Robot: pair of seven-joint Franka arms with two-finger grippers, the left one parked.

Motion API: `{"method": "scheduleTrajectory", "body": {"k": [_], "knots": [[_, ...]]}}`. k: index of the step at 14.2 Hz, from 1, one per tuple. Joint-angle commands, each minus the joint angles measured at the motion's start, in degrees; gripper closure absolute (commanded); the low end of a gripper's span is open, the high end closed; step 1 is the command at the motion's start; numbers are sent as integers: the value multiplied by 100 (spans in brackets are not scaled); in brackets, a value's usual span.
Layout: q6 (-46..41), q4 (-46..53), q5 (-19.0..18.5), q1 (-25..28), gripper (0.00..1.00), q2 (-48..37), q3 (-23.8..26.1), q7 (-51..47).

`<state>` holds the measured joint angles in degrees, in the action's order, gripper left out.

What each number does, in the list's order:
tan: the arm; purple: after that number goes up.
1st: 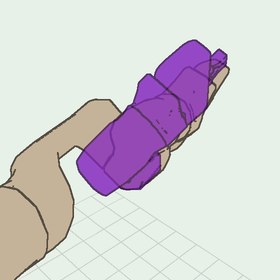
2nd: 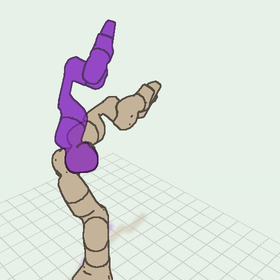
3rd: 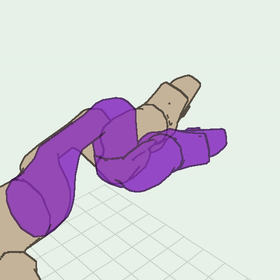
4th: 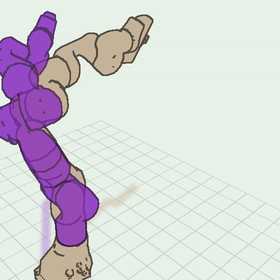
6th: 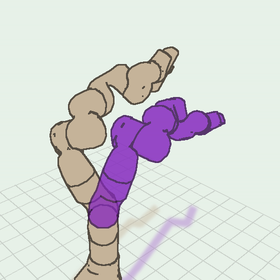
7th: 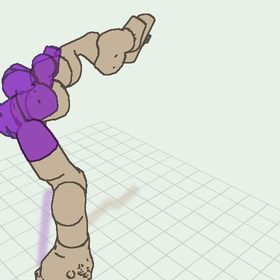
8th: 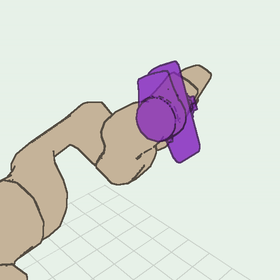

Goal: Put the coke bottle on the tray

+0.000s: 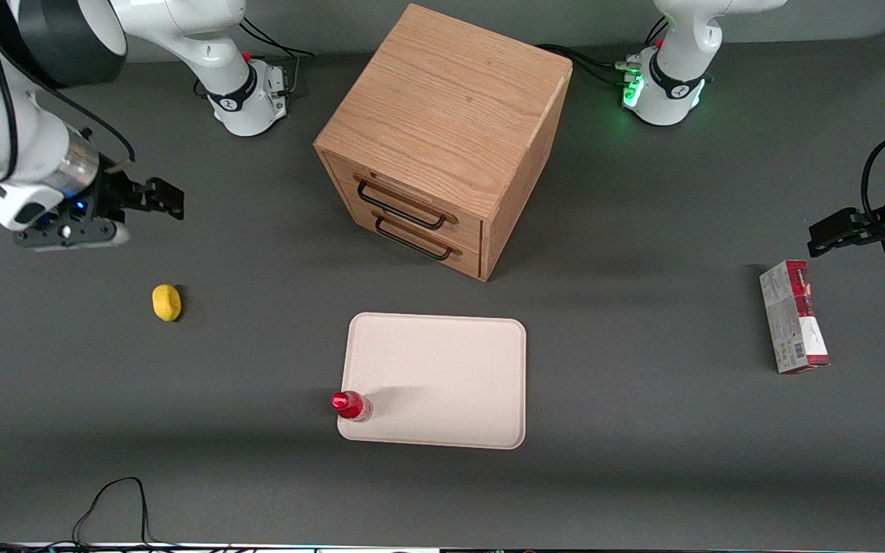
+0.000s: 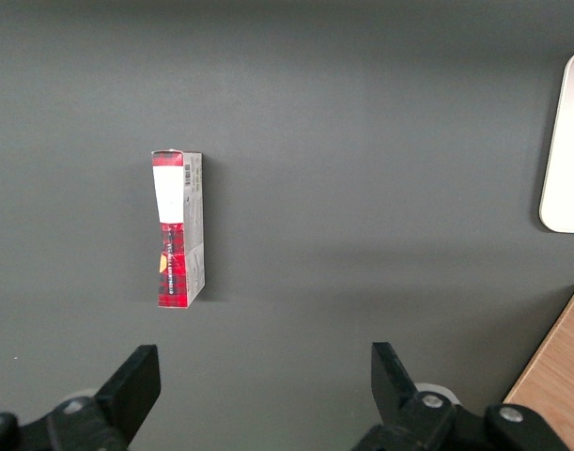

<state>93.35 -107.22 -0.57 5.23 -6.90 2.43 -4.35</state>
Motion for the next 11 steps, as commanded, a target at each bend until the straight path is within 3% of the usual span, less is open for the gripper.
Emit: {"method": "scheduleTrajectory", "body": {"k": [1,3,11], "knots": [[-263,296,197,-83,0,-13,-85,443],[-528,509,382,-92,0,57,-207,618],[-888,772,382,-128,0,66,-226,743]]}}
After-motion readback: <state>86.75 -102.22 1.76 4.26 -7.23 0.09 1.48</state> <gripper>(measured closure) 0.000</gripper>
